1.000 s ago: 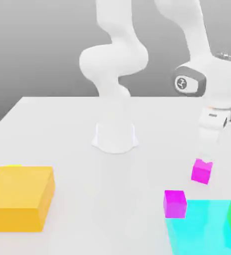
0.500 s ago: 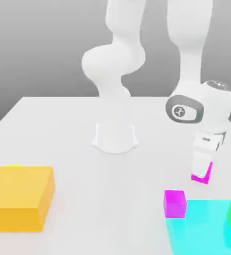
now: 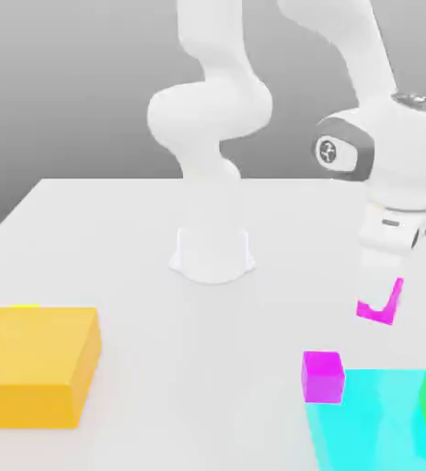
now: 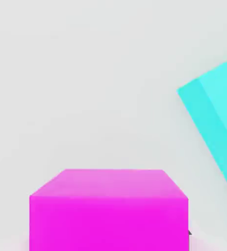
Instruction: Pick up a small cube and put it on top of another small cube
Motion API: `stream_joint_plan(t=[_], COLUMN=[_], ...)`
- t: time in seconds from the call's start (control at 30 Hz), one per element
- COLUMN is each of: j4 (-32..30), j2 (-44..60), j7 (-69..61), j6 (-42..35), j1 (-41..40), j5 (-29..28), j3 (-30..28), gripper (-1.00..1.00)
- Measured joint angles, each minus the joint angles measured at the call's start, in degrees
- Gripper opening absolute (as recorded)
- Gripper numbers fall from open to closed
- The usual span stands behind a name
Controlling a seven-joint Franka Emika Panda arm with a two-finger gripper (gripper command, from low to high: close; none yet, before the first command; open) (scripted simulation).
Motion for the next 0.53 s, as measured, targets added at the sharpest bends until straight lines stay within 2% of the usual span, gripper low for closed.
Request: stream_joint_plan(t=[0.27,0.4,0.43,0.53], j4=[8.2,8.1,7.8,7.8], j2=[-2.6,3.1,4.9,4.9], j7=[-14.9,-17.4,-17.7,-17.7], j6=[-10.9,-5.0,-2.9,-2.9], j1=[-7.4,-8.2,-8.5,-8.6], j5=[-1.5,-0.6,-0.4,-0.4], j3=[-7.5,-8.6,-8.4,-8.4], gripper=[-1.0,-1.0,1.0,1.0])
